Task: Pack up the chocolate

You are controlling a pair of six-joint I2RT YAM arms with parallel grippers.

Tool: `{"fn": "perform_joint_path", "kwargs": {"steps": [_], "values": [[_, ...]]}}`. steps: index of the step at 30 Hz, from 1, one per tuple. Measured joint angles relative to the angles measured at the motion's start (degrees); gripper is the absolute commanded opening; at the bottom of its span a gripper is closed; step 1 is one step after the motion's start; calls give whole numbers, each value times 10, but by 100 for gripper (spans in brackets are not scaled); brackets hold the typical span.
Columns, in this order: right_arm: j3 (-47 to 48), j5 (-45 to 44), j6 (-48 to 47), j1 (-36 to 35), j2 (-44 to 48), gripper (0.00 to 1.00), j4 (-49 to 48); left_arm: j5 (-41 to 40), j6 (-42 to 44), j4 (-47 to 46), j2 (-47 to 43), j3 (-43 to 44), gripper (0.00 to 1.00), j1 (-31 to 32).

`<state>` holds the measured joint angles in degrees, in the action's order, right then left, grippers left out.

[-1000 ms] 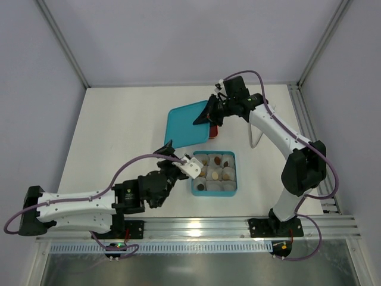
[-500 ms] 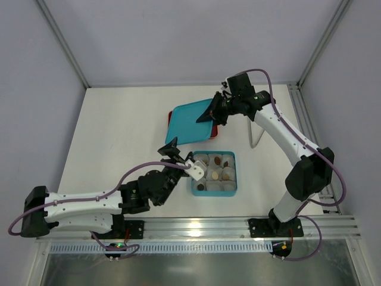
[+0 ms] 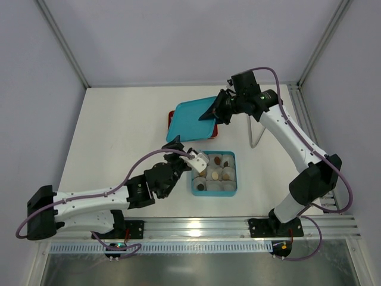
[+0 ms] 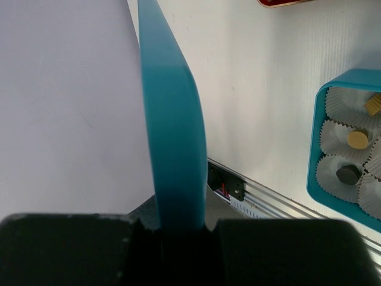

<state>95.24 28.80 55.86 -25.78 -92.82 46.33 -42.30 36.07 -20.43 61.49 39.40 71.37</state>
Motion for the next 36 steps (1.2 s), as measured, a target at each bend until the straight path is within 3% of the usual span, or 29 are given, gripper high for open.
{"fn": "perform_joint_path", "kwargs": {"steps": [15, 21, 27, 28, 29, 36], "values": [[-19, -21, 20, -36, 14, 4, 5, 16, 3, -21, 27, 14, 47, -25], [-27, -22, 28, -39, 14, 4, 4, 28, 8, -27, 35, 16, 34, -30], [-27, -21, 35, -41, 14, 4, -3, 39, 26, -26, 37, 16, 15, -31], [-27, -21, 40, -42, 14, 4, -5, 43, 35, -24, 39, 16, 5, -31], [-28, -22, 42, -42, 14, 4, -8, 45, 37, -23, 41, 16, 0, -30], [-34, -25, 35, -43, 14, 4, -20, 53, 59, -19, 45, 16, 0, -29]]}}
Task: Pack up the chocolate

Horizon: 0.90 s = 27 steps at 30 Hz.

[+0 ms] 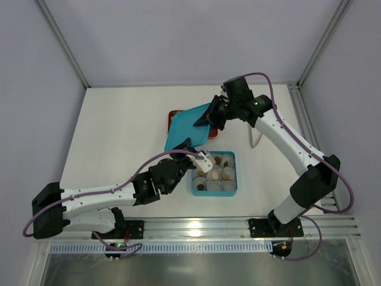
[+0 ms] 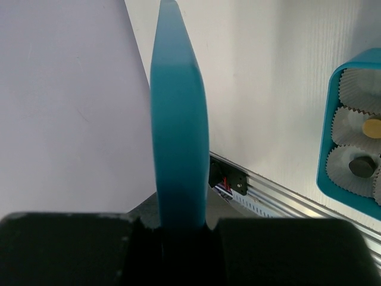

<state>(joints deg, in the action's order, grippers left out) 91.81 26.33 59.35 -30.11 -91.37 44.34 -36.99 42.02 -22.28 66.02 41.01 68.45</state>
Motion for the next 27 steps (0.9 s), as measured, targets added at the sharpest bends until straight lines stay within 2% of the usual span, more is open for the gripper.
{"fn": "perform_joint_path", "kwargs": {"steps": [2, 4, 5, 8, 9, 13, 15, 27], "values": [[-1, 0, -1, 0, 0, 14, -3, 1, 2, 0, 0, 0, 0, -1], [-2, 1, -1, 0, 0, 29, -5, 3, 2, 1, 0, 0, 0, -1], [-2, 3, -2, -1, 0, 42, -6, 6, 0, 1, 0, 0, 0, -2], [-3, 9, -5, -3, 0, 60, -8, 11, -7, 1, -7, 0, 0, -3], [-3, 10, -6, -3, 0, 68, -9, 13, -11, 2, -11, 0, 0, -3], [-3, 9, -10, -6, 0, 84, -10, 19, -26, 13, -23, 10, 0, -4], [2, 7, -15, -6, 0, 99, -9, 26, -35, 25, -28, 18, 0, -5], [52, -6, -53, -5, 2, 100, -40, 65, -109, 111, -29, 42, 0, -24]]}}
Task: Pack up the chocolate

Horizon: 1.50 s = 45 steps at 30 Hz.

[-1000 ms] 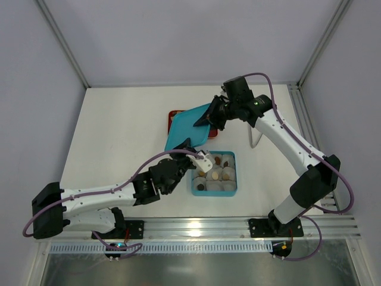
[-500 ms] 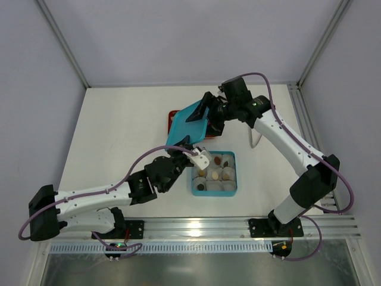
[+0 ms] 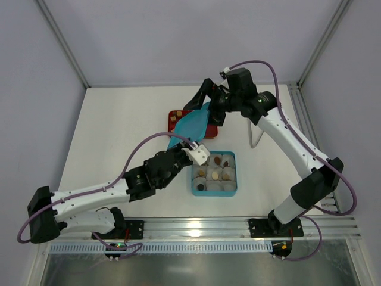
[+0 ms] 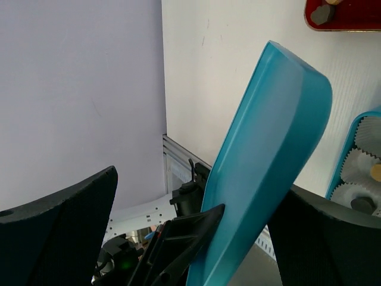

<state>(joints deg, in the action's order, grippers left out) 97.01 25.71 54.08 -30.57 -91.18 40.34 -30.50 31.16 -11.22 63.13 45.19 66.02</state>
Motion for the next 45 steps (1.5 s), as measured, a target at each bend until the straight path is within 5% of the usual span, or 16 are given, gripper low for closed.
{"fn": "perform_joint_path", "kwargs": {"steps": [18, 31, 38, 45], "values": [[-67, -67, -66, 80, 103, 100, -18, 79, -203, 146, -7, 65, 0, -99], [-214, -164, -172, 111, 208, 100, -56, 333, -520, 266, 20, 208, 0, -264], [-323, -203, -216, 111, 287, 100, -63, 485, -734, 153, 42, 91, 0, -313], [-420, -218, -232, 111, 355, 100, -80, 562, -909, -59, 105, -37, 0, -314]]}}
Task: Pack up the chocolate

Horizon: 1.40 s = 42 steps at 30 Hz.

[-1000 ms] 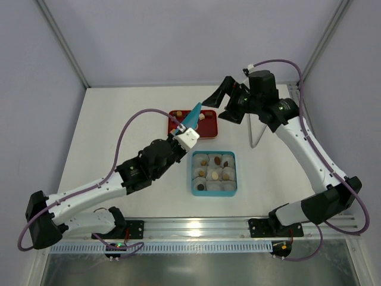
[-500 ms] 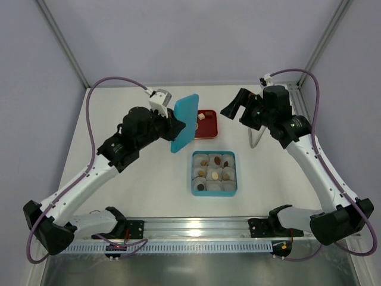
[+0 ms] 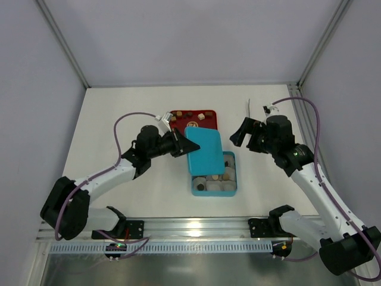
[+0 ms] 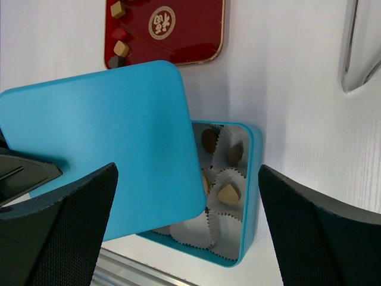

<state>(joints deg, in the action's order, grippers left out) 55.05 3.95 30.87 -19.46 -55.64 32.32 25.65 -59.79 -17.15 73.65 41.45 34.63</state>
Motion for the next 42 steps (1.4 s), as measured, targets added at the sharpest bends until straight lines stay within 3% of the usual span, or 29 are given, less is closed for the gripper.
{"fn": "perform_joint_path", "kwargs": {"steps": [8, 18, 28, 42], "values": [[-82, 3, -6, 0, 10, 100, -29, 39, -133, -229, 87, -65, 0, 0], [-160, 9, -3, 0, 11, 100, -78, 72, -193, -369, 146, -83, 0, 0], [-201, 12, 7, 0, 14, 100, -113, 110, -228, -446, 232, -94, 0, 7], [-222, 14, 14, 0, 27, 100, -129, 132, -254, -493, 276, -101, 0, 14]]}}
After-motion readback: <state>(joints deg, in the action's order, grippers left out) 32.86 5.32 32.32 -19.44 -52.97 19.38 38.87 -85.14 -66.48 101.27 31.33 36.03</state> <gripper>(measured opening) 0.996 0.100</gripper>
